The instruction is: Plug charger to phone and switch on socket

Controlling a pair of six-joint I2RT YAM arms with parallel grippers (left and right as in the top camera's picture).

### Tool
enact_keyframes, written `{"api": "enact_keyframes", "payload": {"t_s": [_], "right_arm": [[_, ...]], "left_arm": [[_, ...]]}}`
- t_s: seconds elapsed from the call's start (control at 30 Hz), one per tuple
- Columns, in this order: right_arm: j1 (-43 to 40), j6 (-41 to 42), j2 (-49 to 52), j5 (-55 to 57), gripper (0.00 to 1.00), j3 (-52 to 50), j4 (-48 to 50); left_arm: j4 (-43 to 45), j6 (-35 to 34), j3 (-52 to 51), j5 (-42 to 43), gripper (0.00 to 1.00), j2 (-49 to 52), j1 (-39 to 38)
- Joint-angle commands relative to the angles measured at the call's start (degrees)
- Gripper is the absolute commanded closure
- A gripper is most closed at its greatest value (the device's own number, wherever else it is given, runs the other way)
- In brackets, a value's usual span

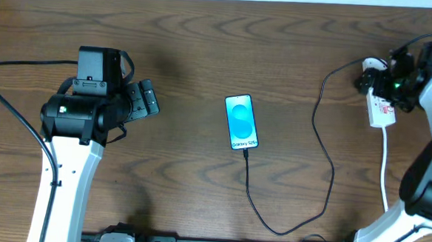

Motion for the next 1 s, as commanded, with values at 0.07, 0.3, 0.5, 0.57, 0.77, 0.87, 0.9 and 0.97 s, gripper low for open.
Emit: {"api": "enact_keyframes", "payload": {"t_s": [0.07,0.3,0.5,0.57,0.77,0.87,0.9,0.97], "right_arm": [[-1.4,1.0,-12.6,6.4,0.01,0.5,-1.9],[-1.3,8.1,-23.2,16.8,0.01,0.5,-9.0],[-1.3,8.2,-27.5,16.9,0.01,0.5,-9.0],[-1.3,8.2,-27.6,16.9,0.01,0.5,-9.0],[-1.3,8.2,-27.4,16.9,0.01,0.5,-9.1],[-1.3,8.2,-27.4,16.9,0.01,0.5,-9.1],[-1.3,8.2,-27.4,16.9,0.01,0.5,-9.1],[-1.3,8.2,-27.4,16.9,0.01,0.5,-9.1]], "left_arm": [[-0.2,0.6,0.0,-0.7,0.05,0.0,0.1],[-0.2,0.6,0.0,-0.7,0.05,0.0,0.1],[-0.2,0.6,0.0,-0.7,0.05,0.0,0.1],[-0.2,0.6,0.0,-0.7,0.05,0.0,0.1],[-0.2,0.6,0.0,-0.7,0.05,0.0,0.1],[-0.2,0.6,0.0,-0.7,0.05,0.0,0.1],[-0.2,0.6,0.0,-0.7,0.05,0.0,0.1],[-0.2,0.6,0.0,-0.7,0.05,0.0,0.1]]}}
